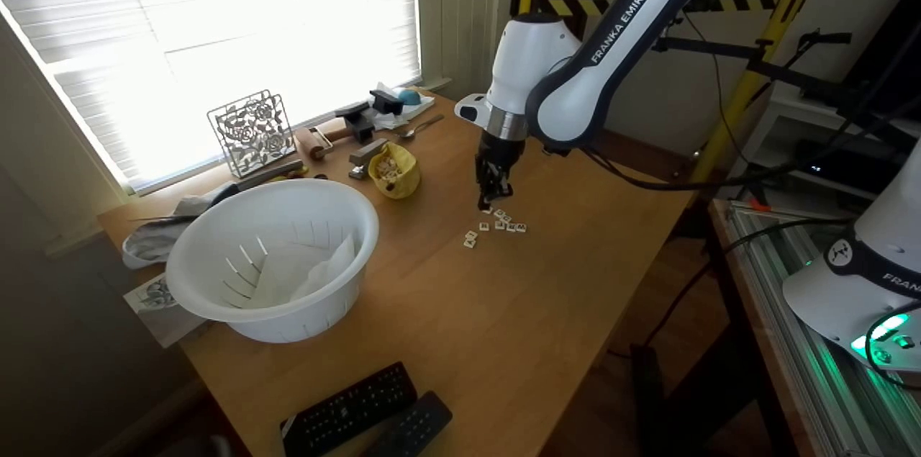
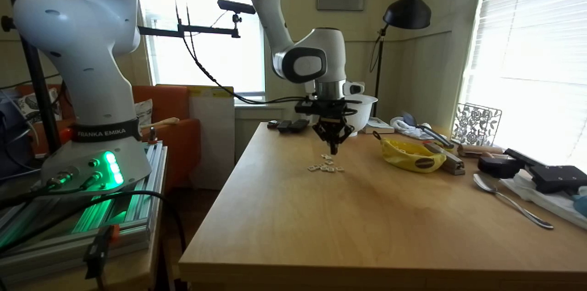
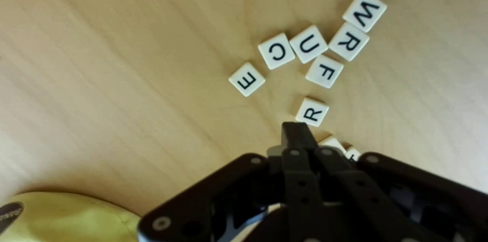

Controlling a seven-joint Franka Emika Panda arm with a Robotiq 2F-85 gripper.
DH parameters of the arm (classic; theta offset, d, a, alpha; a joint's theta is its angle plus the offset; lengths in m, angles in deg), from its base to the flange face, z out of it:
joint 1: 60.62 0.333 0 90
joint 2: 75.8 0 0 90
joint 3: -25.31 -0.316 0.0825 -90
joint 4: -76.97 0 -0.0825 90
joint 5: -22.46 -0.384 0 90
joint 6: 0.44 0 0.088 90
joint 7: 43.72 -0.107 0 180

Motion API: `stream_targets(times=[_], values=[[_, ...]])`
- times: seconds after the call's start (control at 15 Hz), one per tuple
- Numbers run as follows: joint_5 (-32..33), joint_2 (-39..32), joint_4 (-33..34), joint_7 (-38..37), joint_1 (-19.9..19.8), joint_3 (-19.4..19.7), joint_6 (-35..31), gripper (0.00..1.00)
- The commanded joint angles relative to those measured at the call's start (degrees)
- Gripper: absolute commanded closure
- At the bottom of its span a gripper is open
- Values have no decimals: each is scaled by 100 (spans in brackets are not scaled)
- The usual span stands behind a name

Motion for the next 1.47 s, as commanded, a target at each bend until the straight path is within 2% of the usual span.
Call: stream_targets(times=[0.0, 0.4, 0.73, 1.0, 1.4], values=[[-234, 174, -174, -965, 335, 268, 33, 100], [-225, 48, -126, -2992, 964, 765, 191, 100], [-425, -89, -42, -4207, 1282, 1038, 197, 100], [-703, -204, 2, -4819, 1381, 1109, 95, 100], [-1193, -359, 80, -5293, 1340, 1040, -194, 100]])
